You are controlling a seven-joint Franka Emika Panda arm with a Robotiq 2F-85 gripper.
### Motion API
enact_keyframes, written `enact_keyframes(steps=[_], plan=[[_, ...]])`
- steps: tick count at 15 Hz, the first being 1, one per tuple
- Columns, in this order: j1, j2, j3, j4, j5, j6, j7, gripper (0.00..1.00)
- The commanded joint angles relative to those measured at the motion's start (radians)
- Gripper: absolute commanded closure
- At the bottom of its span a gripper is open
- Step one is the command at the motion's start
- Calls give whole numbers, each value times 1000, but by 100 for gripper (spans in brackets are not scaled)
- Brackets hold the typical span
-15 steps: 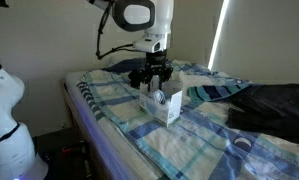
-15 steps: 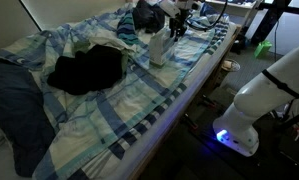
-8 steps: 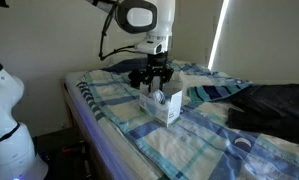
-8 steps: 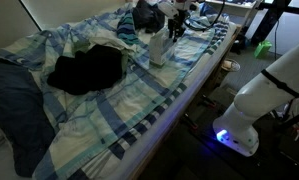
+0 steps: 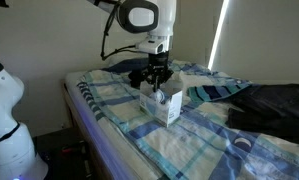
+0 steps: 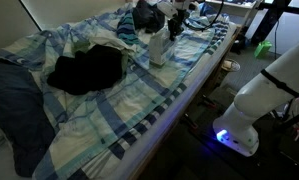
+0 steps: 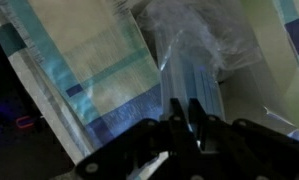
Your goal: Pull out some face masks from the box
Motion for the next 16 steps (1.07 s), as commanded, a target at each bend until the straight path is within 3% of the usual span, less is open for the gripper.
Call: enact_keyframes(steps=[1, 7, 8, 11, 12, 13, 16], plan=[[3, 9, 1, 14, 13, 10, -3, 100], [5, 6, 3, 9, 10, 12, 0, 99], [6, 5, 3, 9, 11, 12, 0, 74], [9, 9, 4, 12, 10, 6, -1, 57], [10, 10, 5, 12, 9, 6, 0, 59], [11, 11, 5, 13, 9, 6, 0, 81], [12, 11, 7, 14, 6, 5, 2, 93]])
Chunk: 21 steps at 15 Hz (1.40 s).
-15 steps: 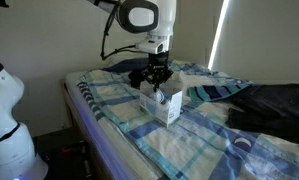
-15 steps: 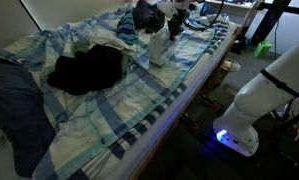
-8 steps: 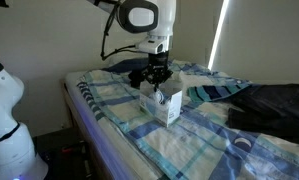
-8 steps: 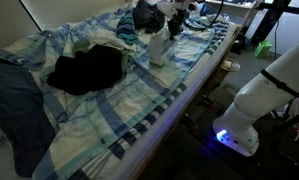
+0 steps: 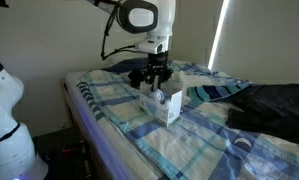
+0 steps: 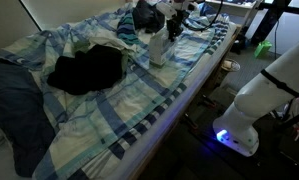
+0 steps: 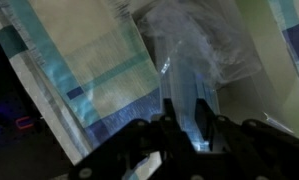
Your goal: Pull out some face masks from the box
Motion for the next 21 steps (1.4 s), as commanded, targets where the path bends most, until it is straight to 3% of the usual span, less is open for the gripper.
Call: enact_keyframes(steps=[1, 9, 10, 12, 14, 16, 18, 19, 20, 21], plan=[[2, 9, 5, 15, 5, 4, 1, 100], [4, 10, 6, 17, 2, 3, 2, 100], [4, 10, 6, 17, 3, 3, 2, 80], [4, 10, 6, 18, 4, 2, 2, 66], [5, 11, 6, 18, 2, 1, 0, 93], [5, 10, 6, 18, 1, 1, 0, 100], [7, 9, 7, 18, 1, 3, 1, 100], [7, 9, 7, 17, 1, 3, 0, 88], [8, 8, 7, 17, -1, 3, -1, 98], [9, 8, 8, 16, -2, 2, -1, 97]])
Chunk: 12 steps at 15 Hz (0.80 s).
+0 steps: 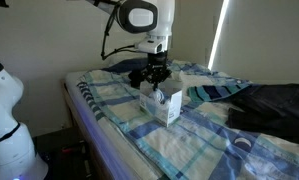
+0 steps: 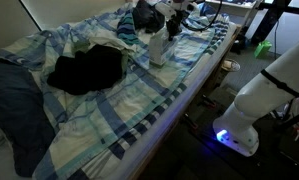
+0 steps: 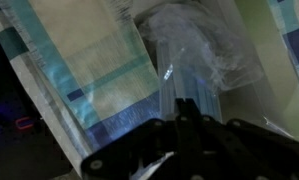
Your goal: Pull out some face masks from the box
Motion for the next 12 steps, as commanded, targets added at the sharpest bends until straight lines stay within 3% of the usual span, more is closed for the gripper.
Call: enact_keyframes(steps=[1, 12], plan=[[0, 7, 7, 15, -2, 2, -1, 100], [2, -45, 20, 9, -24, 12, 14, 100]])
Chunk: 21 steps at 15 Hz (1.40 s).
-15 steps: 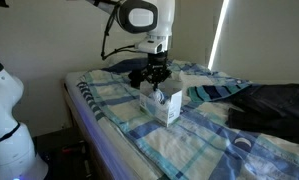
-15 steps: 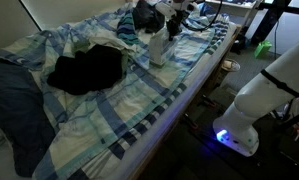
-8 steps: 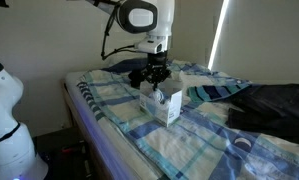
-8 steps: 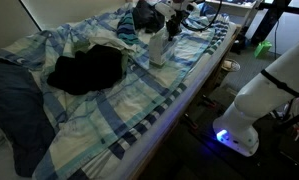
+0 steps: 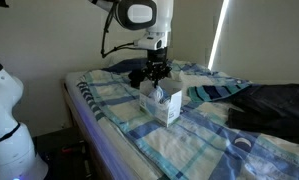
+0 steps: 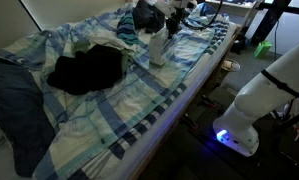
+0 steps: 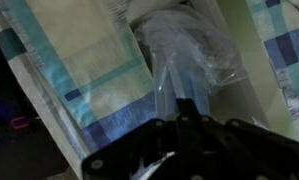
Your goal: Pull out some face masks from the box
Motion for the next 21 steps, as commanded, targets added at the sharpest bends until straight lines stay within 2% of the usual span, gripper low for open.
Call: enact_keyframes(steps=[1, 16, 21], plan=[[-1, -36, 17, 2, -21, 10, 15, 100], [-27, -179, 63, 11, -153, 5, 38, 100], [-51, -203, 64, 81, -210, -7, 32, 100]])
